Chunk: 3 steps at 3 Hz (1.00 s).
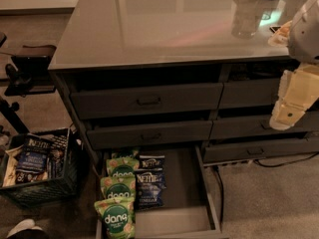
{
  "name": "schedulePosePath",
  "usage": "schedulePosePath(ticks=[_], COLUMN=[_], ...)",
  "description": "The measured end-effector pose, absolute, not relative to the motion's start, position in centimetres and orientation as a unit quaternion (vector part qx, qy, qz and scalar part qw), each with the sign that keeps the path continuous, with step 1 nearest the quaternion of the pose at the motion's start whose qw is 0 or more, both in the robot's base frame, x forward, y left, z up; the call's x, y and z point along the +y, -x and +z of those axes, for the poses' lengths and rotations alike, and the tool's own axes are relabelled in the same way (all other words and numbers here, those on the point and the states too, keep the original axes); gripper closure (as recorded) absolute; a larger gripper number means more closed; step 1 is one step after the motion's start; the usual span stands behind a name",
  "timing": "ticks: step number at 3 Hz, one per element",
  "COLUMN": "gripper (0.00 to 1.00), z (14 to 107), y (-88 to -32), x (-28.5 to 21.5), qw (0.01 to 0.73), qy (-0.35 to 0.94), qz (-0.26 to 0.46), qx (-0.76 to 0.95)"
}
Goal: Pick blue chip bag from bottom drawer and place on counter
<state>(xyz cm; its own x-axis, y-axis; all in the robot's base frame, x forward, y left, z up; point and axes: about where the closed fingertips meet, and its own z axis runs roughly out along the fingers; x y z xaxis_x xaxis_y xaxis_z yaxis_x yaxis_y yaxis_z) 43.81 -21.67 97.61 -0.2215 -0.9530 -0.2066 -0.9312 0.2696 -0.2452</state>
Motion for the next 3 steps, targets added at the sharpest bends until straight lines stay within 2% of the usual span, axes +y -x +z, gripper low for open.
schedulePosePath(ticks=[1, 2, 3], gripper=[0.0, 0.0, 0.0], z=[97.6, 93.4, 84.7], y=[-43.8, -44.6, -45.9], x=[-21.7, -21.0, -20.4], qw=[0.159, 0.156, 0.147], qy=[0.603, 0.596, 0.589], qz=[-0.034, -0.012, 0.021], qx=[0.781, 0.788, 0.794])
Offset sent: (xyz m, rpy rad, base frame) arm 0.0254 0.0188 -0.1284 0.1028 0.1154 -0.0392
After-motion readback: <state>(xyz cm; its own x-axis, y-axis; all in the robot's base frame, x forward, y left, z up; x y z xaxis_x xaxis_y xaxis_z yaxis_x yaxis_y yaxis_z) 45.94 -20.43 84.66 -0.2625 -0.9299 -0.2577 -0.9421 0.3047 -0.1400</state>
